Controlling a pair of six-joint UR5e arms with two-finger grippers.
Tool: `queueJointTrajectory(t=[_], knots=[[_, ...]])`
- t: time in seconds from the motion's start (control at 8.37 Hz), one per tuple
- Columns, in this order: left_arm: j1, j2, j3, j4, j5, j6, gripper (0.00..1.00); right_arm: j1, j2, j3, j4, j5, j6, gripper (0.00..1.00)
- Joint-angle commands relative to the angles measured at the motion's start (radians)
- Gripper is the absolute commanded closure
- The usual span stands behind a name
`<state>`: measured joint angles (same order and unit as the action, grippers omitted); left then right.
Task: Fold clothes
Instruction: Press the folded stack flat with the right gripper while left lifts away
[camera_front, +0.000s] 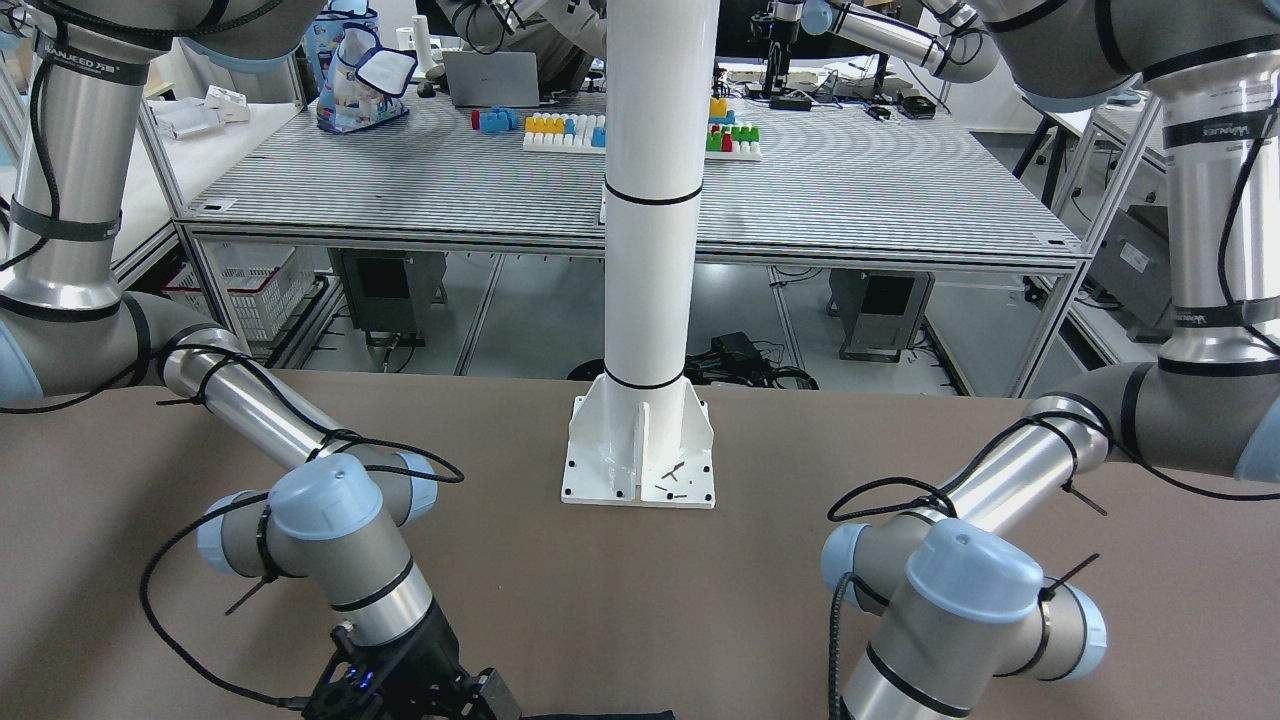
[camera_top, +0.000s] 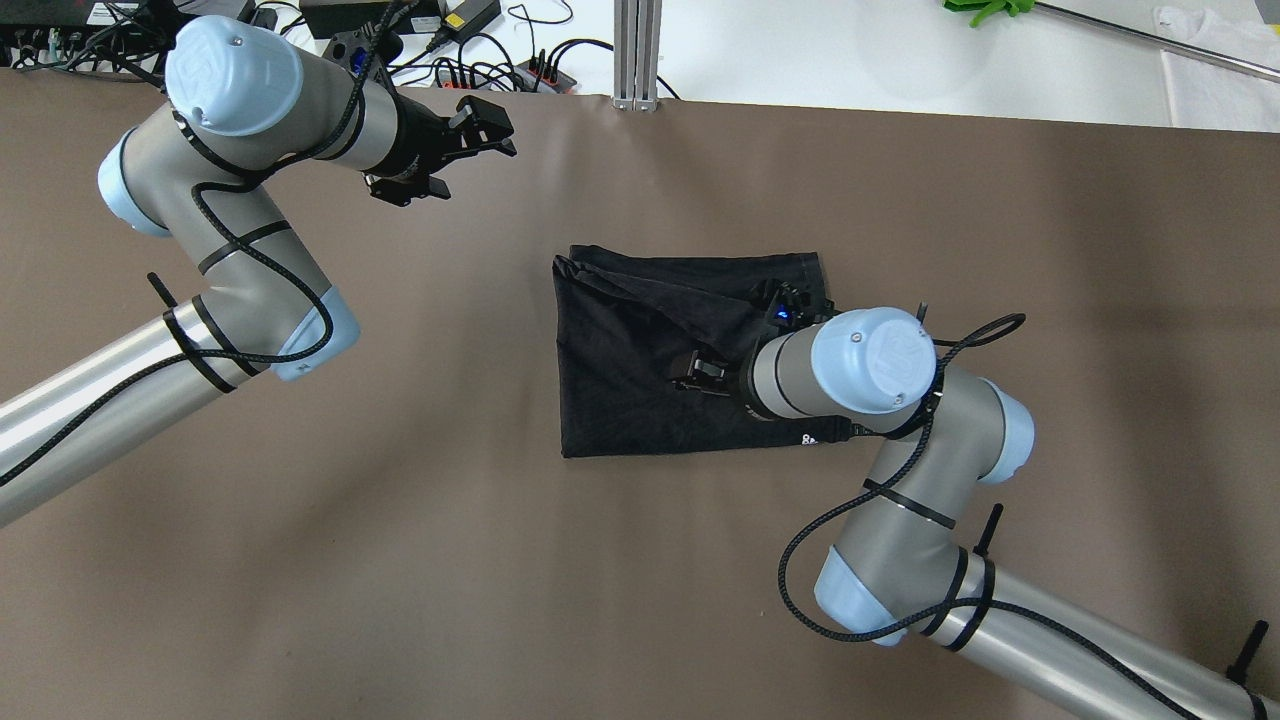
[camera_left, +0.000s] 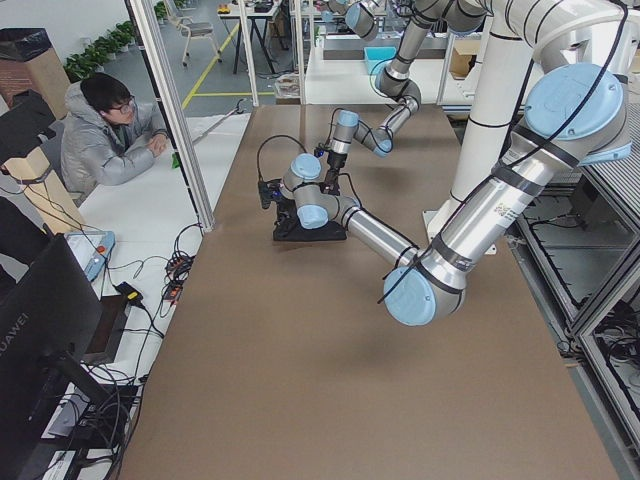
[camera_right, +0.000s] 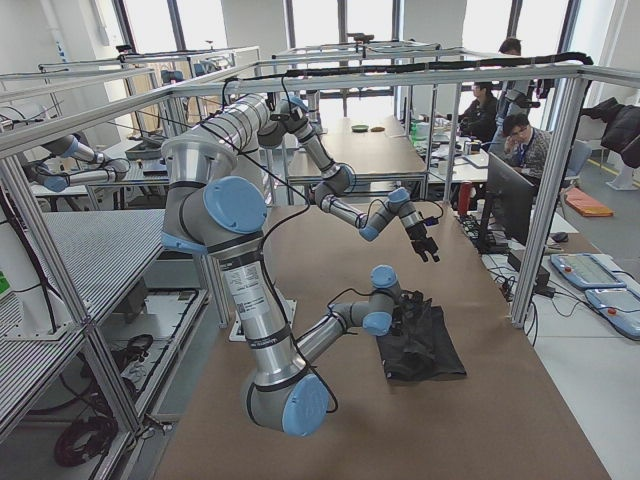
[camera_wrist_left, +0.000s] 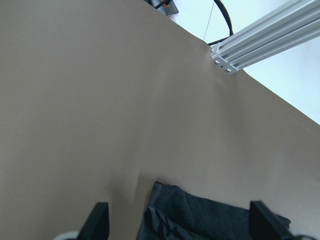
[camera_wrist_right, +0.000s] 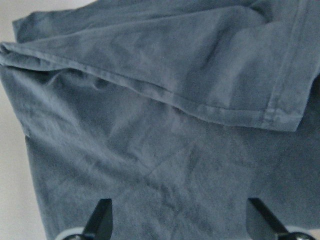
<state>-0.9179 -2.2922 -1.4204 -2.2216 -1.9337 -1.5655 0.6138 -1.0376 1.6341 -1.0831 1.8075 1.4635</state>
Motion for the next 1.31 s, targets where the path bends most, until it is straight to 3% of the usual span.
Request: queueJointTrajectory(t=[0.0, 0.24, 0.6, 0.84, 1.2], knots=[[-0.024, 0.013, 0.001, 0.000, -0.016, 0.038, 0.00, -0.042, 0.048, -0.043, -0.121, -0.053, -0.132, 0.06], [-0.022, 0.032, 0.001, -0.001, -0.016, 0.038, 0.00, -0.037, 0.115, -0.164, -0.121, -0.056, -0.210, 0.06], [-0.021, 0.048, 0.003, -0.004, -0.004, 0.039, 0.00, 0.012, 0.149, -0.232, -0.120, -0.112, -0.334, 0.06], [-0.019, 0.059, 0.003, -0.009, -0.004, 0.036, 0.00, 0.079, 0.273, -0.404, -0.110, -0.114, -0.420, 0.06], [-0.019, 0.065, 0.002, -0.012, -0.004, 0.024, 0.00, 0.183, 0.352, -0.593, -0.025, -0.140, -0.563, 0.06]])
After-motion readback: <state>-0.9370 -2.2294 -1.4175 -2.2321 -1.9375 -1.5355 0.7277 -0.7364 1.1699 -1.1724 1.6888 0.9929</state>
